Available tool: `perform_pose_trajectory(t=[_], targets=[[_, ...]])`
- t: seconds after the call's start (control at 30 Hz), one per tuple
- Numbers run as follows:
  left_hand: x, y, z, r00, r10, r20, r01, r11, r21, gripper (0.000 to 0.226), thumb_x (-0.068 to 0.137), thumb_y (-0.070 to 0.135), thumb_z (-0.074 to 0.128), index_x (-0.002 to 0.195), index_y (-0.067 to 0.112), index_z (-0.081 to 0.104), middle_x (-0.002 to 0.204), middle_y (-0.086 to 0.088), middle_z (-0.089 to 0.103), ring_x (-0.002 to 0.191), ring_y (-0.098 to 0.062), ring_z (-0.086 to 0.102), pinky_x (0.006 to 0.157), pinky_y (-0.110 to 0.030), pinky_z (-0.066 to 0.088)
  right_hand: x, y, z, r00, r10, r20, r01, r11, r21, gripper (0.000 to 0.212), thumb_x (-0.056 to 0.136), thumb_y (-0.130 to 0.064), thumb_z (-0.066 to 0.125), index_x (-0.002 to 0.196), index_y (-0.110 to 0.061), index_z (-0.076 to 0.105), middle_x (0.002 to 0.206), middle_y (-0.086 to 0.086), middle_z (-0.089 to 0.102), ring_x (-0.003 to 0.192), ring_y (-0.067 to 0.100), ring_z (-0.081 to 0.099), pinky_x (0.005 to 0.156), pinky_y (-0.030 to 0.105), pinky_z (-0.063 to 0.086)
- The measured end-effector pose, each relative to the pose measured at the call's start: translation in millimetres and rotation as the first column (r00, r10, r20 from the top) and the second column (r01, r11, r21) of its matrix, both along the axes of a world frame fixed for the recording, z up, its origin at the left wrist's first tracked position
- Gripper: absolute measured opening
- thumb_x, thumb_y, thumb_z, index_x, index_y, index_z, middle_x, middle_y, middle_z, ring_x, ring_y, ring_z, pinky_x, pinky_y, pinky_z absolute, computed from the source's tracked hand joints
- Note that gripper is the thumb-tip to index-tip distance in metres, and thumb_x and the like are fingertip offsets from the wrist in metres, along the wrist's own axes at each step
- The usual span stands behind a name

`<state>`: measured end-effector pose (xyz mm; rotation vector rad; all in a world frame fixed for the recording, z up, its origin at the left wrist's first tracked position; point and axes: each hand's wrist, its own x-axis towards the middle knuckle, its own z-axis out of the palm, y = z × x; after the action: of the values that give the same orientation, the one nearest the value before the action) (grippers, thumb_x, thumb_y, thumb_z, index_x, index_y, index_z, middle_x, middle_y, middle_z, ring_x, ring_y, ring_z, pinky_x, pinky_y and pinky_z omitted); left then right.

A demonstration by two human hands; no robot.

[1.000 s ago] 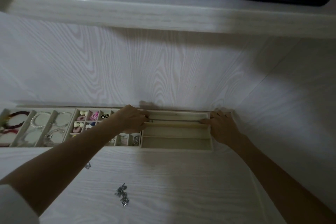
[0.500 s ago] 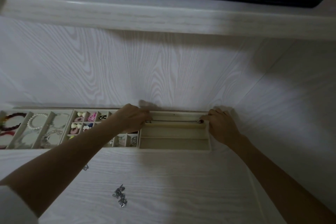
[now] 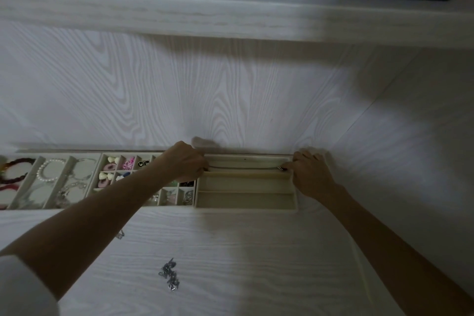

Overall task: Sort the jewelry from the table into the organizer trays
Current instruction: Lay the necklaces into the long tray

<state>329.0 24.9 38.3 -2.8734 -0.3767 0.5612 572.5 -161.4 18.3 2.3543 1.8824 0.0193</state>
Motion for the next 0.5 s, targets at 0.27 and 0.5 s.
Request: perform_pose_trajectory(t=[0.27, 0.5], targets=[[-5.6, 4.8, 1.5, 1.000, 0.005, -0.017, -0.005, 1.000, -0.008, 0.039, 0.101, 0.035, 0.028, 0.133, 0.032, 0.050, 0.123, 0.004, 0.060, 0.097, -0.016, 0.065, 0.069, -0.025, 0.044, 1.4, -2.0, -2.7, 0.999, 0.050, 0.012, -0.051, 0.996, 0.077, 0.033, 0.064, -0.009, 0.048, 0.072, -0.024, 0.076, 0.064, 0.003, 0.060, 0.062, 0.027, 0.061, 0.052, 0.033, 0.043], [-5.7, 6.2, -2.5, 0.998, 0.063, 0.028, -0.062, 0.998, -0.033, 0.038, 0.099, 0.033, 0.030, 0.131, 0.031, 0.050, 0.121, 0.003, 0.062, 0.091, -0.017, 0.065, 0.062, -0.025, 0.041, -2.5, 1.4, 4.6, 0.998, -0.016, -0.053, 0.014, 0.999, -0.043, 0.043, 0.083, -0.005, 0.050, 0.120, -0.024, 0.063, 0.110, 0.006, 0.059, 0.110, 0.027, 0.050, 0.084, 0.035, 0.032]])
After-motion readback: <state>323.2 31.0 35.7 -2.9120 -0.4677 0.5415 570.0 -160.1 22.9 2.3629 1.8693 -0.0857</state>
